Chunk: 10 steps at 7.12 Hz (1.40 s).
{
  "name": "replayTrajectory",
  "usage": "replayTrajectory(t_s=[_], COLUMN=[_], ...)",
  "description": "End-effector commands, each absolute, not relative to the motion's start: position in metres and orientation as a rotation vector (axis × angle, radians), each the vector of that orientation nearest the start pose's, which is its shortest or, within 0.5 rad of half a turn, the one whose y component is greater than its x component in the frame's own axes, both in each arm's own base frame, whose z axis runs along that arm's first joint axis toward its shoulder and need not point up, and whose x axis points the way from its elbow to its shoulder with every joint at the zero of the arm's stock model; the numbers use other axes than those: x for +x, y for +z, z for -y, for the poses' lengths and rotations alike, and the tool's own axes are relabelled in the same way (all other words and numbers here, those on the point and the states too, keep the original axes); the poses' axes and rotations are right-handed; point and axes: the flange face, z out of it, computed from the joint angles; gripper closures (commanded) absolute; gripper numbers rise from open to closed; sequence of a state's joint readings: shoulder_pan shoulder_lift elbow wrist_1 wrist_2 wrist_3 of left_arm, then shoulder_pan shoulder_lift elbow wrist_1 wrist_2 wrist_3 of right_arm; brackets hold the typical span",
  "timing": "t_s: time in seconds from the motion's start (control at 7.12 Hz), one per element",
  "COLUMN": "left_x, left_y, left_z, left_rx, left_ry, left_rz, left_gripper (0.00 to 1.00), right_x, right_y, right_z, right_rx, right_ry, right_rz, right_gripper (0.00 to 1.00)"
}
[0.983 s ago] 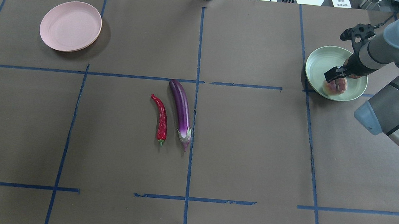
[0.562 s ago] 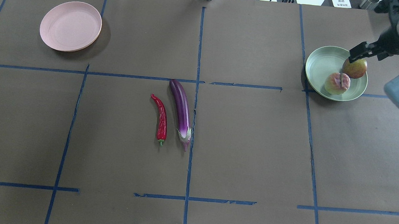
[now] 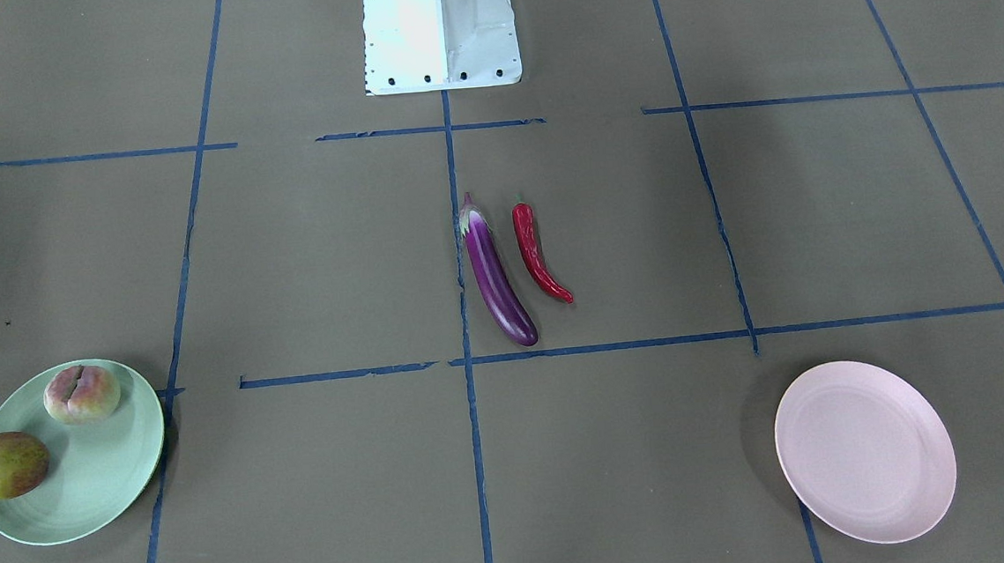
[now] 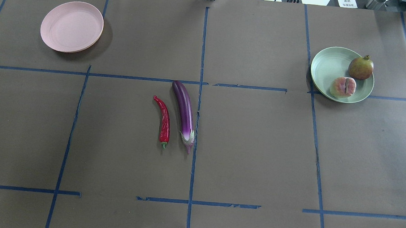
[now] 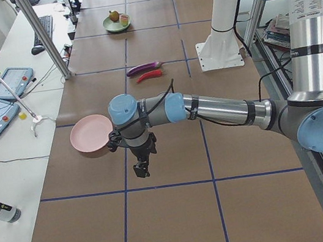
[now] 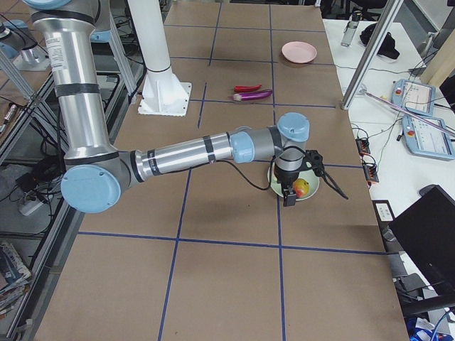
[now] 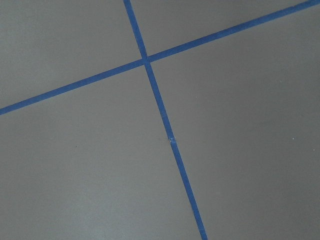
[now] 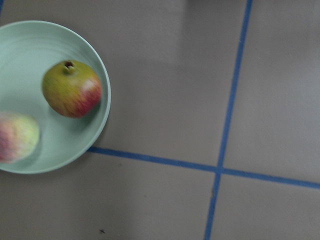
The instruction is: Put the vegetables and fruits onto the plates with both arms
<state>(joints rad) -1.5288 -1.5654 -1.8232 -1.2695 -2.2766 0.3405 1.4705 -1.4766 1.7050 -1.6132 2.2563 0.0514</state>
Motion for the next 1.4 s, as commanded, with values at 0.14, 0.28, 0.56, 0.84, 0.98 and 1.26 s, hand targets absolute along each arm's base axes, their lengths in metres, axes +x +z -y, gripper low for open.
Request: replayTrajectory(t_s=[0.14, 0.28, 0.56, 0.84, 0.98, 1.26], left_x=[-0.045, -0.045, 0.020, 0.156, 0.232, 0.367], left_y=[0.517, 0.503, 0.467, 0.402, 0.359, 0.298], left_z=[0.513, 0.522, 0.531, 0.534, 0.529, 0.496], left_rx=[0.202, 0.281, 0.197, 0.135, 0.100, 0.055], left_ry=[0.398, 0.424, 0.299, 0.275, 0.253, 0.154], left_rz=[-0.694, -0.681, -0.848, -0.928, -0.929, -0.867], left_gripper=[0.00, 0.00, 0.00, 0.00, 0.00, 0.00], right_x=[0.054, 0.053, 0.051, 0.049, 0.048, 0.048], right_y=[0.636, 0.628, 0.614, 0.610, 0.608, 0.608], right_z=[0.415, 0.403, 0.410, 0.413, 0.413, 0.413], right_rx=[-0.012, -0.012, -0.002, 0.005, 0.009, 0.008], right_ry=[-0.017, 0.001, 0.034, 0.024, 0.021, 0.022], right_rz=[0.762, 0.773, 0.776, 0.776, 0.776, 0.776], right_gripper=[0.00, 0.00, 0.00, 0.00, 0.00, 0.00])
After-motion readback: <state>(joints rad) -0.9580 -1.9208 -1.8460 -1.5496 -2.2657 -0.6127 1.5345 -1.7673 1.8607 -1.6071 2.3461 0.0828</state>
